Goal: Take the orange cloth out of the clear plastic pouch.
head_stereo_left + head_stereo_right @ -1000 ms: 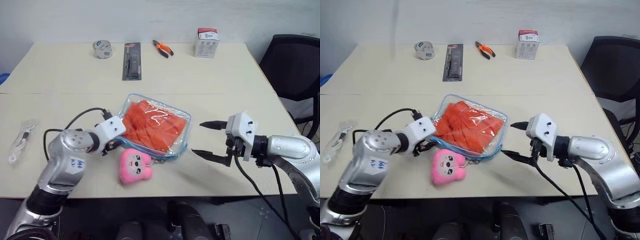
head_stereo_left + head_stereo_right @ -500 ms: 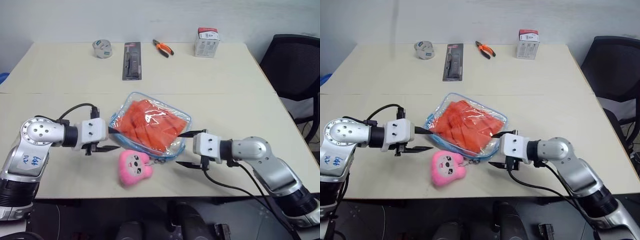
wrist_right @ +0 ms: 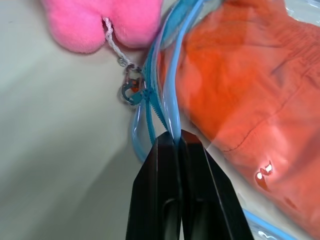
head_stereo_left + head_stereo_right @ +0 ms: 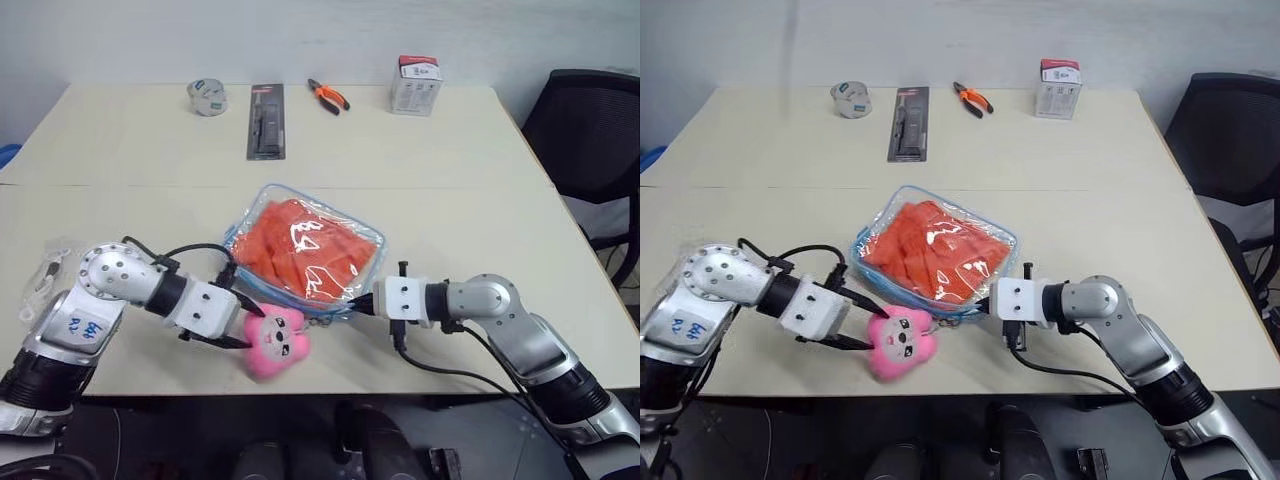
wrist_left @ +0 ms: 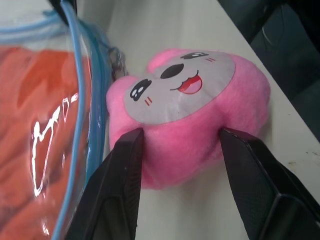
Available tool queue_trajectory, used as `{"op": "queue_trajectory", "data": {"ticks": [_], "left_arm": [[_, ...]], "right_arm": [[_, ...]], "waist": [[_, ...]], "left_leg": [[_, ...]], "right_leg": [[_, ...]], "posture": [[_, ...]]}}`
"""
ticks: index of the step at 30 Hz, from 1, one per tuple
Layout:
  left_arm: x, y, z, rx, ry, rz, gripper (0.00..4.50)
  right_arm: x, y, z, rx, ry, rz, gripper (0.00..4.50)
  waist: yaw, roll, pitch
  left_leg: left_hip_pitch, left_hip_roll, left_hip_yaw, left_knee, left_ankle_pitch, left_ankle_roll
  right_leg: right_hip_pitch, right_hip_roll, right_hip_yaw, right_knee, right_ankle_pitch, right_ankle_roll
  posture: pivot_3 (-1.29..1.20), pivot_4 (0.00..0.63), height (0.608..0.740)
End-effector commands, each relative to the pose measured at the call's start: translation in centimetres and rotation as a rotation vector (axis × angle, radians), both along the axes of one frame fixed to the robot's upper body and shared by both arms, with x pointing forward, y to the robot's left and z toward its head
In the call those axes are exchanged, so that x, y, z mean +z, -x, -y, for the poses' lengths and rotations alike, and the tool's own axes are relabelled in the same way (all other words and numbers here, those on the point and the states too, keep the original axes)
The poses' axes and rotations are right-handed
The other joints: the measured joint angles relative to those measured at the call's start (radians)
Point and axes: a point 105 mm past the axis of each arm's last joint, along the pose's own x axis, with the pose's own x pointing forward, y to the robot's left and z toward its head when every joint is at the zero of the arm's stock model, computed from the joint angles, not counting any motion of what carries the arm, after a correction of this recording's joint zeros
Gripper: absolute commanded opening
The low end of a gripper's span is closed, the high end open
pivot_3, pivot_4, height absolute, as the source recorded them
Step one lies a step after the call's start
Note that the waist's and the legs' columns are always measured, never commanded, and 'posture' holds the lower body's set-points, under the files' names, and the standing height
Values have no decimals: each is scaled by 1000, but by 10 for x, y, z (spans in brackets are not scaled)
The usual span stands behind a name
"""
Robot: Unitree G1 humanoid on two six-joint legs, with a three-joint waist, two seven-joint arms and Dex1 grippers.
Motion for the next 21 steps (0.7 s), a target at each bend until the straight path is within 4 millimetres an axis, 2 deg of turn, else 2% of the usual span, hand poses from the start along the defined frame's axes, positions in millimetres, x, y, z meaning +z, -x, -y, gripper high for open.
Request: {"op": "queue_trajectory", "data": {"ticks": [1, 4, 5, 8, 10, 13, 18, 21], "left_arm": [[-15, -2, 2, -75, -72, 36, 2506], [-17, -6, 5, -82, -63, 38, 1950], [-17, -7, 5, -85, -66, 36, 1630], [-23, -7, -5, -82, -90, 32, 722], [-22, -10, -20, -27, -100, 24, 137], [-19, -12, -45, 65, -115, 6, 22], [5, -33, -106, 343, -125, 65, 22], [15, -41, -125, 424, -125, 104, 22]], "right_arm": [[7, 1, 1, 27, 5, 30, 8], [9, 0, 2, 31, 5, 31, 0], [10, 0, 2, 32, 7, 33, 0], [10, 0, 6, 40, 27, 45, 0], [12, -2, 15, 32, 52, 75, 0], [17, -4, 31, 22, 84, 118, 0], [25, -5, 72, 32, 174, 193, 0], [30, -9, 86, 37, 191, 216, 0]], "waist": [[0, 0, 0], [0, 0, 0], [0, 0, 0], [1, 0, 0], [0, 0, 0], [-1, 0, 0], [-3, 0, 0], [-3, 0, 0]], "left_leg": [[0, 0, 0, 0, 0, 0], [0, 0, 0, 0, 0, 0], [0, 0, 0, 0, 0, 0], [0, 0, 0, 0, 0, 0], [0, 0, 0, 0, 0, 0], [0, 1, 0, 0, 0, 0], [2, 1, 1, 0, 0, 0], [2, 1, 2, -1, 0, -1]], "right_leg": [[0, 0, 0, 0, 0, 0], [0, 0, 0, 1, 0, 0], [0, 0, 0, 1, 0, 0], [0, 0, 0, 1, 0, 0], [0, 0, 0, 1, 0, 0], [0, 0, 0, 0, 0, 0], [-1, 1, 0, -1, -1, -1], [-1, 1, 0, 0, -1, -1]], "posture": [[0, 150, 740], [0, 150, 740], [0, 150, 740], [0, 150, 740], [0, 150, 740], [0, 150, 740], [0, 150, 740], [0, 150, 740]]}}
